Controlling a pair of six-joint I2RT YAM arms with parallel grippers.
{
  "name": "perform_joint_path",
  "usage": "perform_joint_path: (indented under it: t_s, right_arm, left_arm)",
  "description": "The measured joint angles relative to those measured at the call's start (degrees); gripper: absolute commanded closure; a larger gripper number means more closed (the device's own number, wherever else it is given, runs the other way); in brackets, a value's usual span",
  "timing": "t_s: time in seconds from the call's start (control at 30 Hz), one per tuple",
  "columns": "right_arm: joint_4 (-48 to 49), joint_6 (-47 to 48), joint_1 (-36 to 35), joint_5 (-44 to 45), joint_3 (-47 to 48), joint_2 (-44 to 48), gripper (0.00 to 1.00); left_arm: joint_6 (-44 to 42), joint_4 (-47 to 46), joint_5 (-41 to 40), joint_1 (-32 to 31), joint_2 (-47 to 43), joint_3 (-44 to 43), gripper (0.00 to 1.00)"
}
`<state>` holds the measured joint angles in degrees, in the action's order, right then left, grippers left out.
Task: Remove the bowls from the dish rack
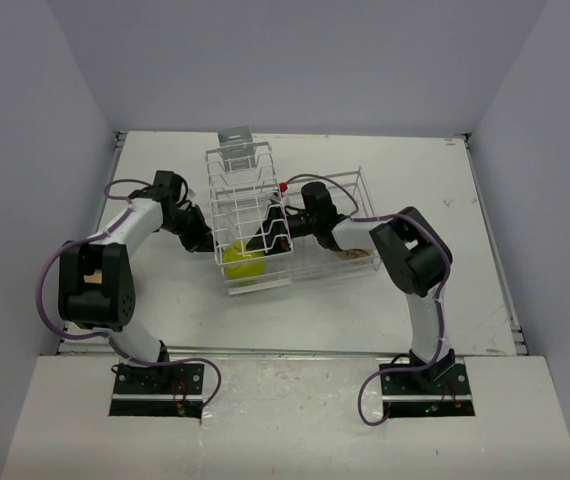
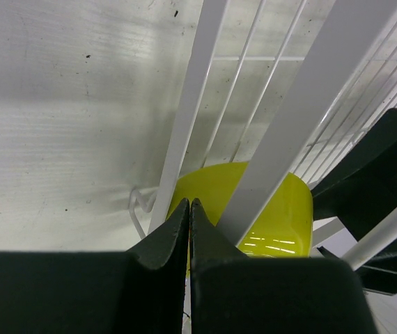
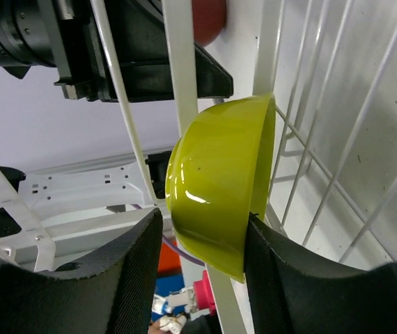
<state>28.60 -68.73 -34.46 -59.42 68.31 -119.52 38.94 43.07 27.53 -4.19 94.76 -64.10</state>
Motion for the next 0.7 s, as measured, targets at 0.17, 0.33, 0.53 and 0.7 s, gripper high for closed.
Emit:
perform_joint_path:
  t_s: [0.17, 0.33, 0.53, 0.7]
  right_arm:
    - [1.6, -3.0, 0.0, -2.1, 0.0, -1.9, 0.7]
    - [6.4, -7.1, 0.0, -3.5, -0.1, -2.2, 0.89]
    - [13.6, -12.7, 0.1, -4.9, -0.3, -3.5, 1.0]
    - [18.1, -16.4, 0.1, -5.3, -0.6, -4.0, 1.0]
  left_arm:
    - [0.0, 0.0, 0.0, 0.0, 0.0, 0.0, 1.0]
    - [0.0, -0.2, 0.2, 0.0, 0.0, 0.0, 1.0]
    - [0.0, -0.2, 0.2, 0.0, 0.0, 0.0, 1.0]
    - [0.0, -0.2, 0.2, 0.0, 0.0, 0.0, 1.0]
